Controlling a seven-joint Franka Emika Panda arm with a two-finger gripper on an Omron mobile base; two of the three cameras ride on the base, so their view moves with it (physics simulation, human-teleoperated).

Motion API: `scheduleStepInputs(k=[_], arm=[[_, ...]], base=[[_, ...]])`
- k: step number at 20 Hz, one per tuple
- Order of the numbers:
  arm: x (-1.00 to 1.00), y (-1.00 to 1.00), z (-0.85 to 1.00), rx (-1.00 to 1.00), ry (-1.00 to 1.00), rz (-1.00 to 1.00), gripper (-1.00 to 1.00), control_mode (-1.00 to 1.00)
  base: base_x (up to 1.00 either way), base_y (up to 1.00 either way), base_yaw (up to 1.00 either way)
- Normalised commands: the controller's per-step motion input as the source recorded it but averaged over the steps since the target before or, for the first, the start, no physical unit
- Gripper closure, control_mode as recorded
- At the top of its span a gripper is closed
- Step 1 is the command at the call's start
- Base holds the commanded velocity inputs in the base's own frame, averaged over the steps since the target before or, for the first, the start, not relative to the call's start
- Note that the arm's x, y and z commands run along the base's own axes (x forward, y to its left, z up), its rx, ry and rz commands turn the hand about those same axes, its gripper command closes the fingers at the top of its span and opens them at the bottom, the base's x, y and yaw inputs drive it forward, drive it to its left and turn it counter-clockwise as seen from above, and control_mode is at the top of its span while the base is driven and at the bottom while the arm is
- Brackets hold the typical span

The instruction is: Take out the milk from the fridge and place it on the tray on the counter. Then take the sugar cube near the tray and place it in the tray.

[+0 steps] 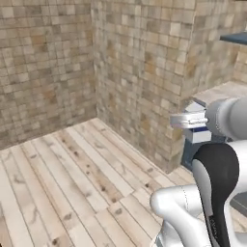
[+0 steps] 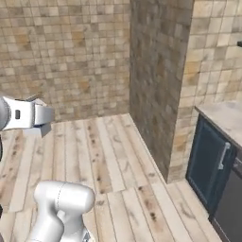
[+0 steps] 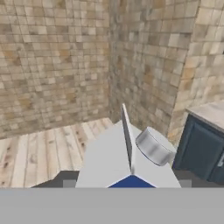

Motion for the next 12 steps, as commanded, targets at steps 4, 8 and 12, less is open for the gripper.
scheduleStepInputs(k=[4, 8, 12], arm=[[0.0, 0.0, 0.0, 0.0, 0.0, 0.0, 1.0, 1.0], [0.0, 0.0, 0.0, 0.0, 0.0, 0.0, 1.0, 1.0], [0.0, 0.0, 0.0, 0.0, 0.0, 0.0, 1.0, 1.0]], base=[[0.2, -0.01, 1.0], [0.25, -0.14, 0.97], [0.57, -0.25, 0.87]])
